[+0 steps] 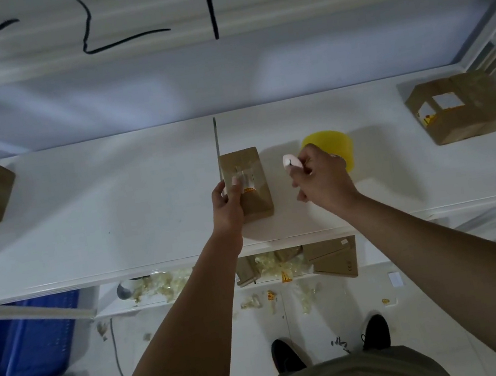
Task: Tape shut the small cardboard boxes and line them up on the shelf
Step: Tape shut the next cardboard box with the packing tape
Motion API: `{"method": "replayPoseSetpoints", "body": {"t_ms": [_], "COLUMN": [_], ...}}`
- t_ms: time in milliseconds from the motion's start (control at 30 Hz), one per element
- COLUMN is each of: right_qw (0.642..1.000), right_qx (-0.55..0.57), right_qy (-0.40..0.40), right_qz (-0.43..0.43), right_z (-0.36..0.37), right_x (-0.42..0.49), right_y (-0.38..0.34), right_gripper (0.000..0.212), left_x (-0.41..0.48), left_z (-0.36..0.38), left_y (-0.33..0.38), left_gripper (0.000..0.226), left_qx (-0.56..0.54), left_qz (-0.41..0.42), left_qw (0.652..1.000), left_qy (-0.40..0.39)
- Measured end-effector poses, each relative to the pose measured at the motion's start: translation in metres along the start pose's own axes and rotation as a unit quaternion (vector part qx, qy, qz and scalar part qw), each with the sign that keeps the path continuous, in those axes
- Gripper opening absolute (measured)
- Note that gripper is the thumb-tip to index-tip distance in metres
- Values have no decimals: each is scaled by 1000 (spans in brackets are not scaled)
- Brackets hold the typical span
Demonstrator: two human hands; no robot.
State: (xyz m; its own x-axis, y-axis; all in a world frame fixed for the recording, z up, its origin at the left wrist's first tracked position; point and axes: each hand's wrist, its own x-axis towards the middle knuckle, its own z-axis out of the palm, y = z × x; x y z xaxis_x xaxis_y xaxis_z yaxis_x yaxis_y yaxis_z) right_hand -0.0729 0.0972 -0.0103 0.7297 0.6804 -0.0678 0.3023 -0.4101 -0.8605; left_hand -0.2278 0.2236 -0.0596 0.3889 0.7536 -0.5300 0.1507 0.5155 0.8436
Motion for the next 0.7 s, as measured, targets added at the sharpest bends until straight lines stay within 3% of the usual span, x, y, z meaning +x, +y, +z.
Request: {"method": "replayPoseSetpoints", "body": {"t_ms": [133, 267, 400, 533, 567, 633, 700], "right_qw": [998, 984, 948, 939, 931, 928, 963], "right_qx": [-31, -86, -121, -255, -304, -342, -267], "right_qy": [-25, -122, -226, -186, -170, -125, -37], "right_qz": [46, 93, 187, 135, 115, 75, 5], "right_z": [14, 9, -6, -21, -22, -20, -16], "right_x": [8, -1, -20, -28, -28, -25, -23], "right_y": [-11, 1, 22, 27, 27, 23, 12], "right_gripper": [14, 15, 14, 64, 68, 51, 25], "left_x": [-3, -3, -5, -17, -21, -30, -38], "left_z": [-1, 5, 8, -2, -5, -10, -13], "left_y": [-2, -5, -6, -5, -4, -3, 0], "left_gripper": [61, 65, 64, 60, 57, 53, 53], "left_qx": [-5, 11, 9, 3, 1, 2, 3], "left_qz": [11, 23, 35, 48, 55, 77, 97], "left_qw": [1000, 1000, 999, 999, 998, 997, 995], "left_qy": [-3, 11, 24, 15, 12, 8, 2]}}
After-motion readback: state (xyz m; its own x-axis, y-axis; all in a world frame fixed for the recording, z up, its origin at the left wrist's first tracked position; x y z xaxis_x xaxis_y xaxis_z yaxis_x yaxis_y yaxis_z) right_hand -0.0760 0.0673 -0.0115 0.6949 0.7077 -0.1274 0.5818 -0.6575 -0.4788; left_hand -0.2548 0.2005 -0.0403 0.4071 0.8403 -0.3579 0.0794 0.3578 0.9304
